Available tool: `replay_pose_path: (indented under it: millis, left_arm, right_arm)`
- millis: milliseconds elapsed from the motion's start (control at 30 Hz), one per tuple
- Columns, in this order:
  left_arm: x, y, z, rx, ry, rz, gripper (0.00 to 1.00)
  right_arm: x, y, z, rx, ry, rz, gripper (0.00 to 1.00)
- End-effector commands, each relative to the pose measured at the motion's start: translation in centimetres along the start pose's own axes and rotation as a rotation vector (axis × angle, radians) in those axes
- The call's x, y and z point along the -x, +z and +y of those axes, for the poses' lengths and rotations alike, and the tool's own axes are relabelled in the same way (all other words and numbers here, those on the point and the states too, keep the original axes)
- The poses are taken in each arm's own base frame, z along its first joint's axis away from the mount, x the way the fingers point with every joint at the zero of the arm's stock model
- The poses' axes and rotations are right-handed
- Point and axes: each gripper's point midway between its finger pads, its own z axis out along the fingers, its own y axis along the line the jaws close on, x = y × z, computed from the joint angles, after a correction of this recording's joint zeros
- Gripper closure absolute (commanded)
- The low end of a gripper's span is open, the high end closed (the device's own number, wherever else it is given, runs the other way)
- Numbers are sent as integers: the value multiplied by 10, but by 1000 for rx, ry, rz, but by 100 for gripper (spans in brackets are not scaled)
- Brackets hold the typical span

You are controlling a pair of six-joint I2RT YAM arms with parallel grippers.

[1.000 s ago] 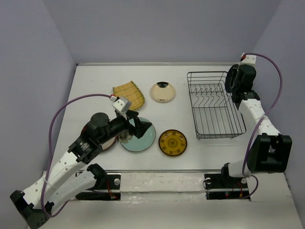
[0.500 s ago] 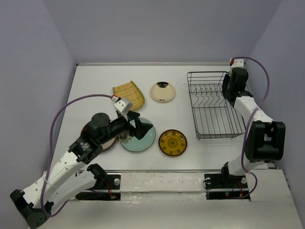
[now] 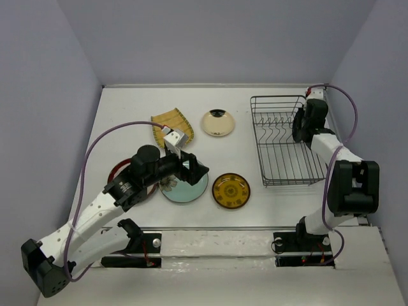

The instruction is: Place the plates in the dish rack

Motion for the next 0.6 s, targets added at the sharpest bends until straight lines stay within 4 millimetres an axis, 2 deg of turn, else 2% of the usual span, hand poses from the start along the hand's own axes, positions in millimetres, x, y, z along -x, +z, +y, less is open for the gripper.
replay_pose_path:
  millis: [0,33,67,133,233,267,367,433,467,567]
  left_arm:
    - [-14,9,9,44,-40,51,1]
    - [-18,12,13,63,-52,64,1]
    - [-21,13,17,86,-67,69,1]
    - [-28,17,17,86,-92,92,1]
    - [-43,26,15,63,-133,142,1]
    - [-47,29,13,52,-139,157,1]
    - [-61,38,12,32,-152,220,1]
    - [-75,45,15,35,-164,267,1]
    - [-82,46,14,37,-168,291,1]
    - [-107,48,13,48,-198,370,3]
  right_arm:
    - [18,-2,3,9,128,-70,68]
    - [21,-5,2,9,137,-79,62]
    - [23,-7,1,5,148,-81,50]
    - [30,-11,-3,-6,173,-92,40]
    - [28,-16,-4,-11,209,-64,28]
    - [33,-21,-6,-22,247,-71,25]
    - [31,-34,-9,-26,301,-56,23]
    - [38,-56,-14,-20,390,-79,23]
    - [46,-74,-11,29,443,-104,22]
    - [57,-103,3,149,502,-141,22]
